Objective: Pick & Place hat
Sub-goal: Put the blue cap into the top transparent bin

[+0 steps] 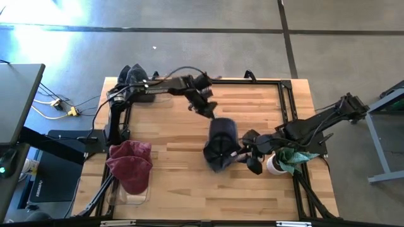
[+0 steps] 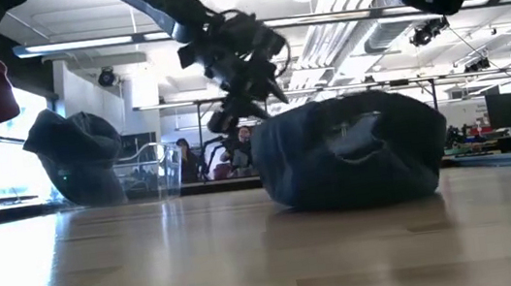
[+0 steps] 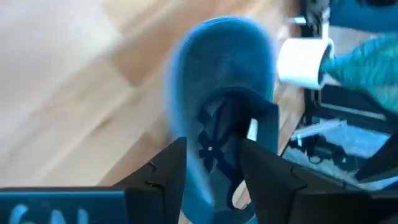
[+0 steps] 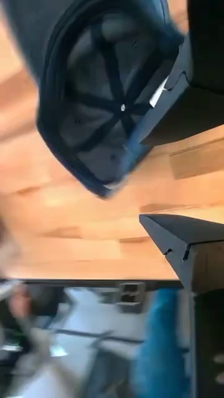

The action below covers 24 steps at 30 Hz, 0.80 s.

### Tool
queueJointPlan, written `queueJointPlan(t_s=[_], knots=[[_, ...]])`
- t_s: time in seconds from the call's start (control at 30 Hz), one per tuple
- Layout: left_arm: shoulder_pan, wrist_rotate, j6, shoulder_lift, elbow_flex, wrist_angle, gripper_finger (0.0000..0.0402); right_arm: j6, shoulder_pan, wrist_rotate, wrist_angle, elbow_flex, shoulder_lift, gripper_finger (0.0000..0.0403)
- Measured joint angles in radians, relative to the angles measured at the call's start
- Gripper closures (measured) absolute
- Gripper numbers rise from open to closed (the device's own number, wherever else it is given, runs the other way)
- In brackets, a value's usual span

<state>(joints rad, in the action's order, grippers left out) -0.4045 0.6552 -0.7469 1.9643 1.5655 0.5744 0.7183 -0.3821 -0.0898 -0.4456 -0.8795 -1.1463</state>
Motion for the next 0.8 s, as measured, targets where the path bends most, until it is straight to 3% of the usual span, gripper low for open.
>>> queueJointPlan(t_s=[0.1,0.2,0.43,0.63,0.73,0.8], knots=[[-0.028,-0.010,0.043,-0.042,0.059,0.080,0.0250,-0.151,-0.010,0.055,0.002,0.000,-0.051,0.0217],[-0.021,-0.056,0.138,-0.105,0.132,0.219,0.0249,-0.318,-0.026,0.039,0.032,0.000,-0.120,0.0216],[0.142,-0.250,0.228,-0.226,0.234,0.519,0.0248,-0.462,0.078,0.091,0.155,-0.042,-0.304,0.0169],[0.338,-0.453,0.115,-0.310,0.238,0.737,0.0248,-0.656,0.155,0.133,0.159,-0.145,-0.419,0.0142],[0.419,-0.563,0.026,-0.366,0.229,0.870,0.0248,-0.774,0.172,0.248,0.138,-0.180,-0.473,0.0160],[0.464,-0.621,-0.045,-0.388,0.241,0.863,0.0248,-0.810,0.175,0.320,0.126,-0.187,-0.499,0.0189]])
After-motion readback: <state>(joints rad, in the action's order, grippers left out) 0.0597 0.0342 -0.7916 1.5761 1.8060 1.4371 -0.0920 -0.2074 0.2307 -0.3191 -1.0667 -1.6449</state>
